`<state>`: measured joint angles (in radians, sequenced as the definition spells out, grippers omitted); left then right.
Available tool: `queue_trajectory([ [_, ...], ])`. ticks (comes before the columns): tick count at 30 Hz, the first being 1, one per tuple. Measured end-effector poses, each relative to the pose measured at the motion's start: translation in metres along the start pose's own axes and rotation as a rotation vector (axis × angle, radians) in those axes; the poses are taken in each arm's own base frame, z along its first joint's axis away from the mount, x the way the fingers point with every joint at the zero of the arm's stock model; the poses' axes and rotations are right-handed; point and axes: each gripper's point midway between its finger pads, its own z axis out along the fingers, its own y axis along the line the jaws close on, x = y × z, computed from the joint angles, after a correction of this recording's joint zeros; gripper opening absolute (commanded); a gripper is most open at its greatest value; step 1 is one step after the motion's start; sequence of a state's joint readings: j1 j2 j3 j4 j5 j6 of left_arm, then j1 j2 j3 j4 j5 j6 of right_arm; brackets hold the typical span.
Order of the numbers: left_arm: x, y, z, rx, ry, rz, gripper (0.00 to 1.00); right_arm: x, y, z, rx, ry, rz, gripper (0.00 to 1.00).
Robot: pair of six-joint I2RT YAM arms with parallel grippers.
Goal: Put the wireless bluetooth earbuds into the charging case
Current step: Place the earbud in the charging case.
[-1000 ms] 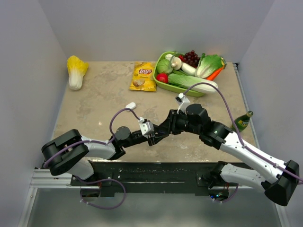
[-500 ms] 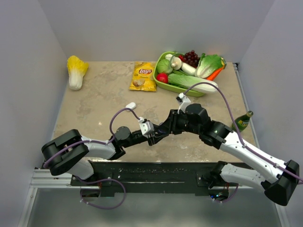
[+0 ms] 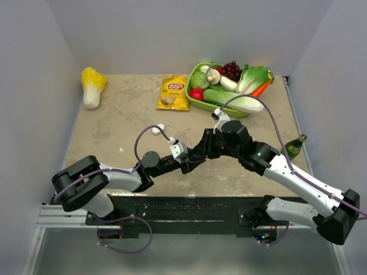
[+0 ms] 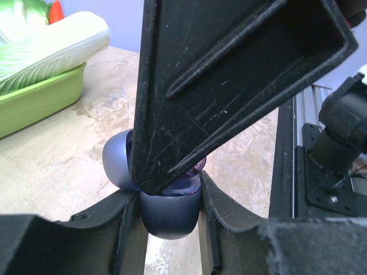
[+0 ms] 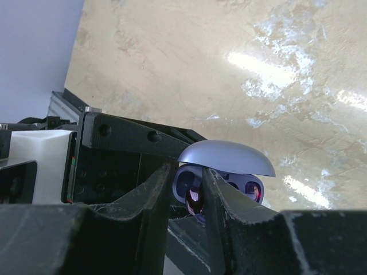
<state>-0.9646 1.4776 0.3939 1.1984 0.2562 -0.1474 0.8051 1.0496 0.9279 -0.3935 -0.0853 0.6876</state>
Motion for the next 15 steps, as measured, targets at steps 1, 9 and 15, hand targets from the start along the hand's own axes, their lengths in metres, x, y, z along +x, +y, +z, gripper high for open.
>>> queue_trajectory([
  [1,-0.002,0.001,0.001,-0.005,-0.003,-0.007,0.0,-0.002,0.0,0.0,0.006,-0.001,-0.004,0.33],
  [9,-0.021,0.011,0.013,-0.061,-0.052,-0.034,0.0,-0.026,0.009,0.002,0.03,-0.022,-0.044,0.34],
  [15,-0.035,0.023,0.018,-0.11,-0.088,-0.036,0.0,-0.042,0.014,0.004,0.047,-0.032,-0.07,0.35],
])
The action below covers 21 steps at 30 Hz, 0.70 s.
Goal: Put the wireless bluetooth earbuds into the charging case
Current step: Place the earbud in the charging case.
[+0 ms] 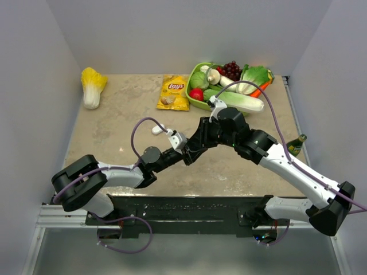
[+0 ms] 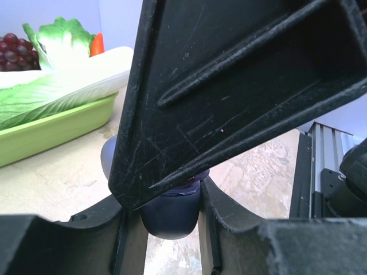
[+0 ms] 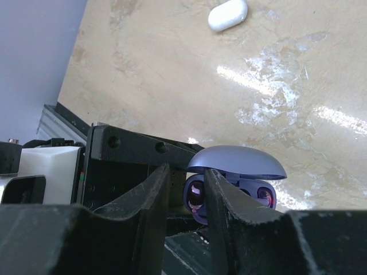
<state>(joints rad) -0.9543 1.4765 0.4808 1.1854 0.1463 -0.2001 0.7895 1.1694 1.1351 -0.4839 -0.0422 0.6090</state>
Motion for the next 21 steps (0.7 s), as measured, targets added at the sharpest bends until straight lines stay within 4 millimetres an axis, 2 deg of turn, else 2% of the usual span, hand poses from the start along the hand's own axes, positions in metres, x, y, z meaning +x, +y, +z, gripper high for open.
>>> queue_trajectory([
  [10,-0.011,0.005,0.005,-0.017,-0.027,-0.016,0.0,-0.012,0.003,-0.001,0.011,-0.007,-0.03,0.35],
  [21,-0.014,0.006,0.006,-0.018,-0.035,-0.019,0.0,-0.016,0.003,-0.002,0.018,0.0,-0.049,0.36],
])
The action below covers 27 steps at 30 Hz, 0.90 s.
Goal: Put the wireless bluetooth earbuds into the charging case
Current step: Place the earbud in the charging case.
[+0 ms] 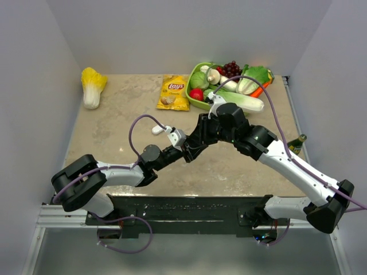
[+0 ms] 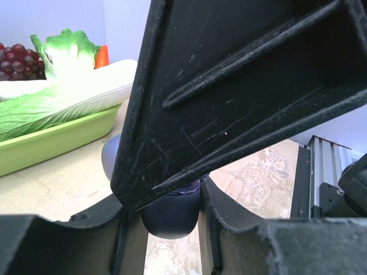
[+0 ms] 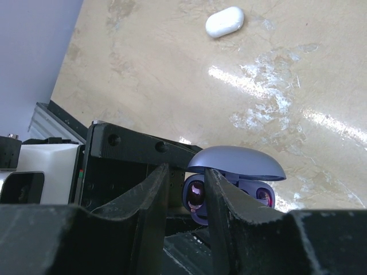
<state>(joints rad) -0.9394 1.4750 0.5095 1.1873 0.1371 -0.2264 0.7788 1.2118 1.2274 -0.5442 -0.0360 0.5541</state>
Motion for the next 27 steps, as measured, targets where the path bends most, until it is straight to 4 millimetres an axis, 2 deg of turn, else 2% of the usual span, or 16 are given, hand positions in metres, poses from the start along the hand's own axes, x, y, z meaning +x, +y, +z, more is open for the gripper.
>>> queue_trajectory([
  [27,-0.0093,0.0005,0.0022,0.002,-0.033,0.004,0.0,-0.0074,0.0016,-0.0051,0.005,-0.011,-0.019,0.36],
])
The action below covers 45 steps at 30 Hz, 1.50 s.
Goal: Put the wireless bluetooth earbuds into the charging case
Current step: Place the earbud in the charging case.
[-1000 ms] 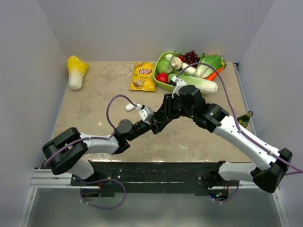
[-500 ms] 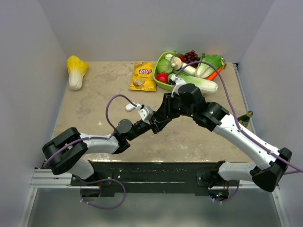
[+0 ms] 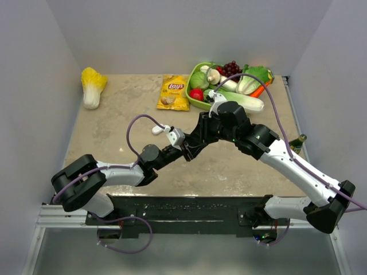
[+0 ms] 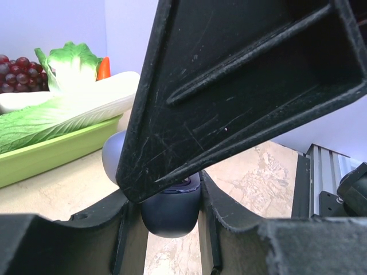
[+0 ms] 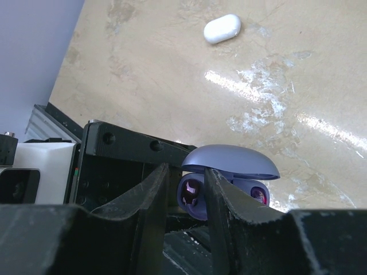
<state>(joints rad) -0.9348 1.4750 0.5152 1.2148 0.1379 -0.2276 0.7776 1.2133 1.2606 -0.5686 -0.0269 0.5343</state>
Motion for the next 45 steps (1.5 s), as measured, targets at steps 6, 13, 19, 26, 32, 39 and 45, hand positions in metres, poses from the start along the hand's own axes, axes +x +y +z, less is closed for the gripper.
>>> queue_trajectory([
  [6,-0.004,0.0,0.001,0.001,-0.013,-0.009,0.0,-0.003,-0.002,-0.002,0.009,-0.015,-0.003,0.36],
  [13,-0.007,-0.001,0.003,0.006,-0.023,-0.014,0.0,-0.005,-0.003,-0.005,0.02,-0.026,-0.006,0.36],
  [19,-0.012,-0.002,0.006,0.011,-0.044,-0.013,0.0,-0.011,-0.002,-0.009,0.025,-0.038,-0.016,0.36],
  [26,-0.013,-0.001,0.007,0.01,-0.047,-0.013,0.0,-0.011,-0.006,-0.011,0.046,-0.037,-0.023,0.36],
  [32,-0.013,-0.001,0.007,0.012,-0.048,-0.015,0.0,-0.013,-0.007,-0.012,0.055,-0.039,-0.028,0.36],
  [39,-0.017,-0.002,0.007,0.014,-0.065,-0.012,0.0,-0.018,-0.005,-0.015,0.056,-0.044,-0.031,0.37],
  [45,-0.017,-0.001,0.007,0.009,-0.067,-0.012,0.0,-0.019,-0.004,-0.014,0.056,-0.041,-0.034,0.38],
])
